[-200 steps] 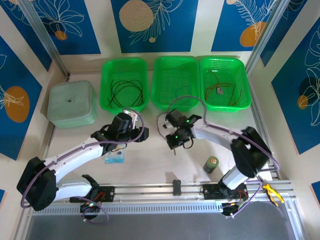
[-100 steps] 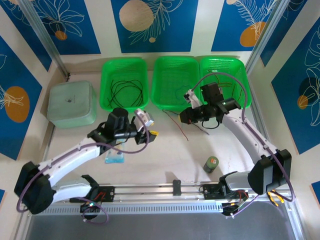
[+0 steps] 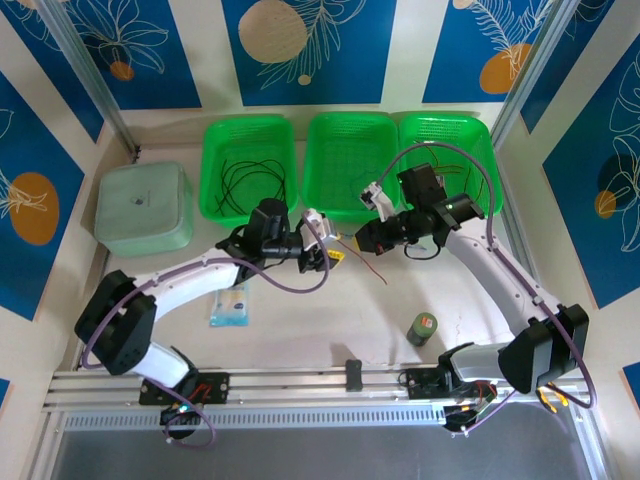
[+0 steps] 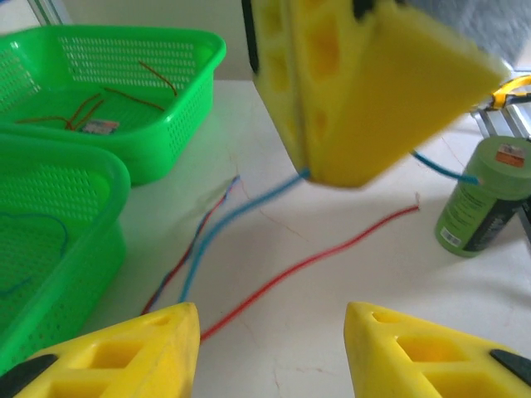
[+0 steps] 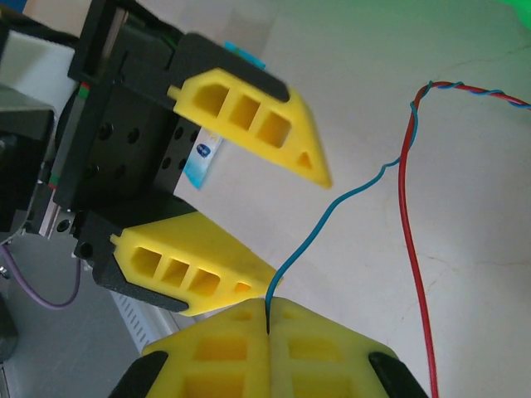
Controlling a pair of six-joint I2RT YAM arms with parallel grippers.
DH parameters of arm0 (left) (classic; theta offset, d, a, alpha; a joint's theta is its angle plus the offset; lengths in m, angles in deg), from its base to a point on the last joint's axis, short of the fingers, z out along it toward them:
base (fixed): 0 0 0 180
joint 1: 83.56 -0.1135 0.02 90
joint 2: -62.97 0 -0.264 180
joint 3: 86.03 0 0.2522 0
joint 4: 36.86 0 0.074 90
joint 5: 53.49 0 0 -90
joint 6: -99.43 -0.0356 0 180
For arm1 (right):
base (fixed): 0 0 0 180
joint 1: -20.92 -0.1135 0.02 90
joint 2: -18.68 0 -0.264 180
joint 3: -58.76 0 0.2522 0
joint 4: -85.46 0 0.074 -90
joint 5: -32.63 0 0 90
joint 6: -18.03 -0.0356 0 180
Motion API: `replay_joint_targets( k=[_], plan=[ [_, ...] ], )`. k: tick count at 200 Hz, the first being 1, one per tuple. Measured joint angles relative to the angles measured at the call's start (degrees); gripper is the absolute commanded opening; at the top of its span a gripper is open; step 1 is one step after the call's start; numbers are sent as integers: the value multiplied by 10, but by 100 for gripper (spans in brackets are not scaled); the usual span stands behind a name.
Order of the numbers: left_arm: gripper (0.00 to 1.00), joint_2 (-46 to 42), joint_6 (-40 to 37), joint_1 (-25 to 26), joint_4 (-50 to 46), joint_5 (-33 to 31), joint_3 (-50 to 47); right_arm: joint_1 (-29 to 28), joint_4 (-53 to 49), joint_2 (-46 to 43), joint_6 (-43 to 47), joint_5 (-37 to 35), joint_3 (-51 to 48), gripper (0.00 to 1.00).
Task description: Untangle the cables
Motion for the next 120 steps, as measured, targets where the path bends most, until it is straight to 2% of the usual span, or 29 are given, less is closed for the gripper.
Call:
replay_joint_targets(
  k=[35, 49, 63, 77, 85, 96, 108, 120],
  plan=[
    [51, 21, 7, 6, 42, 5, 25, -2, -1, -10, -5, -3, 0, 0],
    [48, 26, 7, 8, 47, 9, 31, -3, -1, -15, -7, -2, 0, 0],
    [40, 34, 7, 12, 46, 13, 39, -5, -1, -19, -7, -2, 0, 0],
    [21, 45, 6, 18, 39, 15, 52, -6, -1, -21, -7, -2, 0, 0],
    [12, 50, 3, 22, 35, 18, 59, -6, 1, -22, -7, -6, 0, 8],
    [0, 55, 8, 25, 34, 22, 61, -3, 4, -24, -18, -9, 0, 27],
    [0, 58, 8, 26, 33, 23, 65, 0, 8, -29, -25, -12, -1, 45],
    [0, 63, 17, 26, 25, 21, 78, 4, 16, -39, -35, -17, -4, 51]
  ],
)
